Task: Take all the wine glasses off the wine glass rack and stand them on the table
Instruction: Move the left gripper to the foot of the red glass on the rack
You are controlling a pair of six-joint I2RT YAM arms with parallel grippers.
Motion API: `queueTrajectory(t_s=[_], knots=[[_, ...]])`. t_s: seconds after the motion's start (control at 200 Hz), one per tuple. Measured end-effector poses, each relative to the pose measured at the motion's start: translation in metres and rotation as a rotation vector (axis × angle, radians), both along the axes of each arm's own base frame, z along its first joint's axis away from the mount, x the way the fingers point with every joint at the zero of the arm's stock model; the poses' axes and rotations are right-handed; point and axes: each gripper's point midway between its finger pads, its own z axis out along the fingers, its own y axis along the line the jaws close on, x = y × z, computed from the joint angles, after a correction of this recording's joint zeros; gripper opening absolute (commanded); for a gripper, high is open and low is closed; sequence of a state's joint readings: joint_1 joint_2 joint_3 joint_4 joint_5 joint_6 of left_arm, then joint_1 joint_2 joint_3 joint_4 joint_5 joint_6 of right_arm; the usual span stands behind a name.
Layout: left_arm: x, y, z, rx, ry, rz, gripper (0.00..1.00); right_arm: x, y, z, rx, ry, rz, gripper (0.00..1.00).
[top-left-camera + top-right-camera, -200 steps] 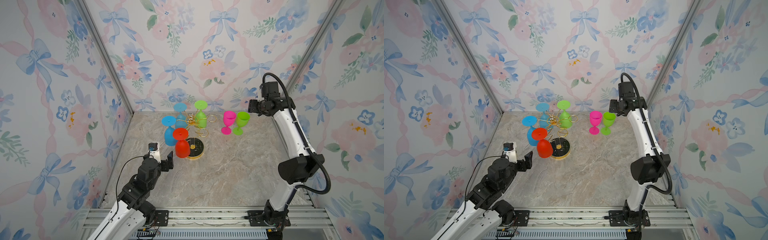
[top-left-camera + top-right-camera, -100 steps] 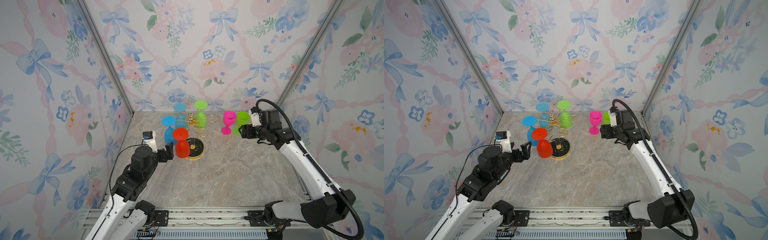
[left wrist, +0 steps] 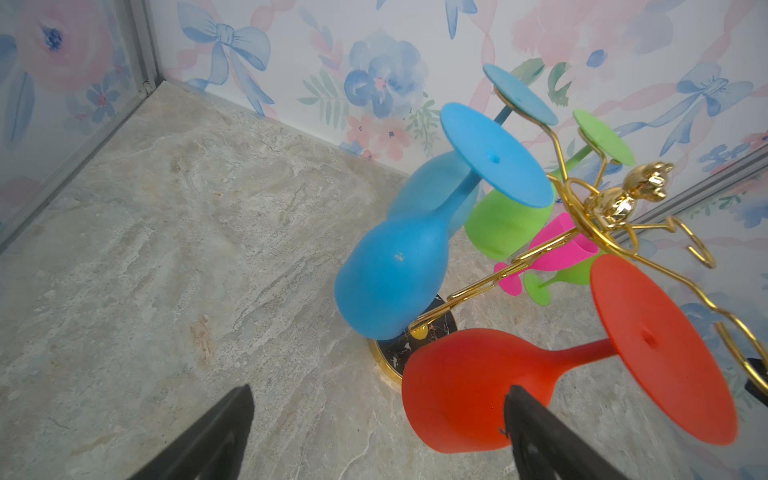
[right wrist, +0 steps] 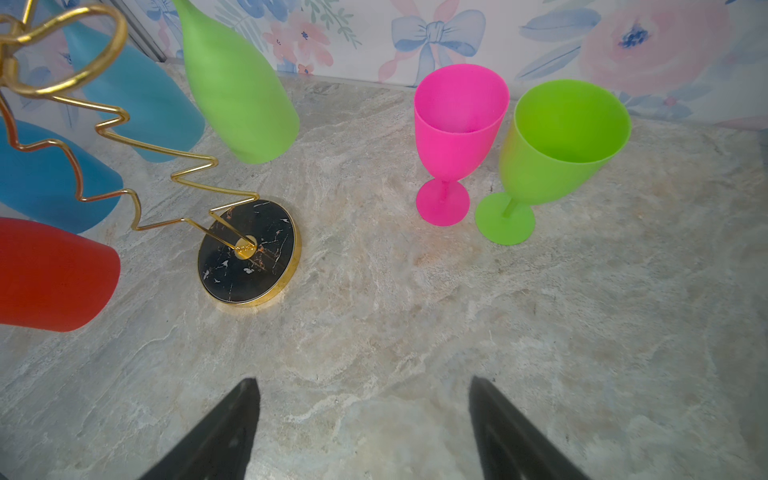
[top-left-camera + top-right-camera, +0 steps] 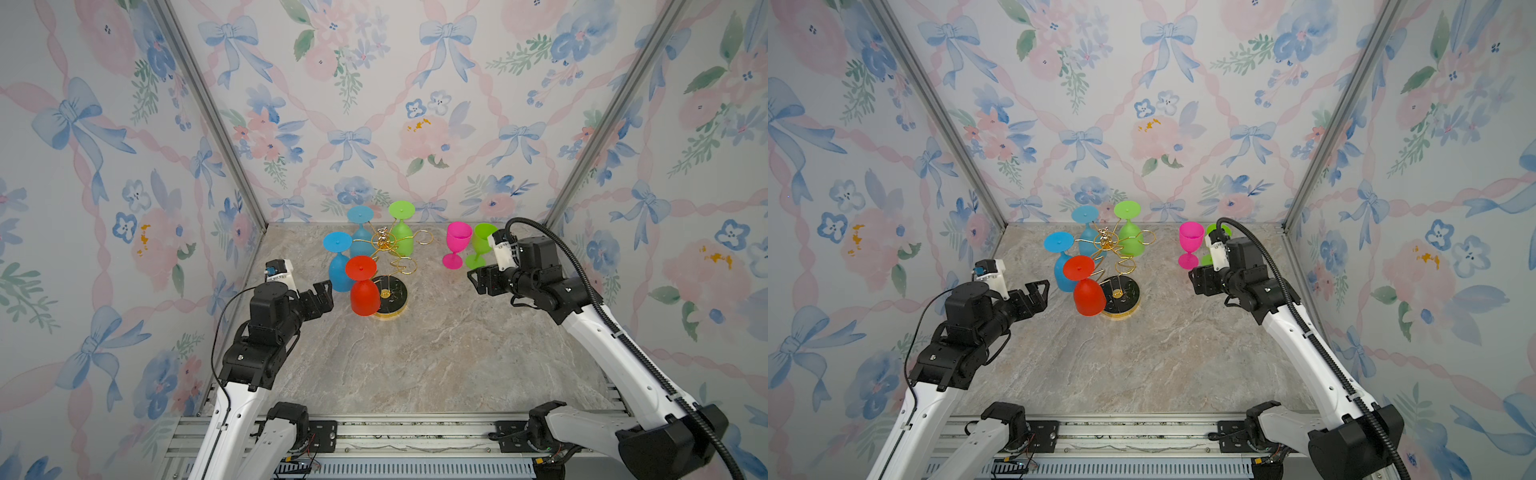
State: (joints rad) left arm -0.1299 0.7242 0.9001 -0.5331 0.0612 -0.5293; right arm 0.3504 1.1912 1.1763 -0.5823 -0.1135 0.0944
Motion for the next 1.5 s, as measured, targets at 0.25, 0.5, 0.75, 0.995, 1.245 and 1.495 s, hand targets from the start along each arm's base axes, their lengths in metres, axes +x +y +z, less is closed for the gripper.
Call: queueTrajectory(t_s=[0.25, 0.5, 0.75, 0.995, 1.245, 1.495], knots=[[0.008, -0.003, 0.022, -0.175, 0.008, -0.049, 0.88, -0.007, 0.01, -0.015, -0.002, 0.027, 0.027, 0.81], [0.005, -0.023, 0.031, -0.315, 0.021, -0.176, 0.86, -0.005, 0.013, -0.015, 0.003, 0.011, 0.033, 0.82], [-0.001, -0.046, 0.045, -0.424, 0.009, -0.306, 0.82, -0.006, 0.018, -0.021, 0.006, 0.006, 0.047, 0.82], [0.002, -0.055, 0.041, -0.486, 0.035, -0.351, 0.73, -0.007, 0.023, -0.022, 0.01, -0.002, 0.059, 0.83], [0.003, -0.059, 0.04, -0.52, 0.049, -0.371, 0.7, -0.008, 0.028, -0.024, 0.016, -0.004, 0.066, 0.83], [0.003, -0.066, 0.045, -0.547, 0.04, -0.395, 0.64, -0.009, 0.031, -0.026, 0.013, -0.007, 0.073, 0.83]])
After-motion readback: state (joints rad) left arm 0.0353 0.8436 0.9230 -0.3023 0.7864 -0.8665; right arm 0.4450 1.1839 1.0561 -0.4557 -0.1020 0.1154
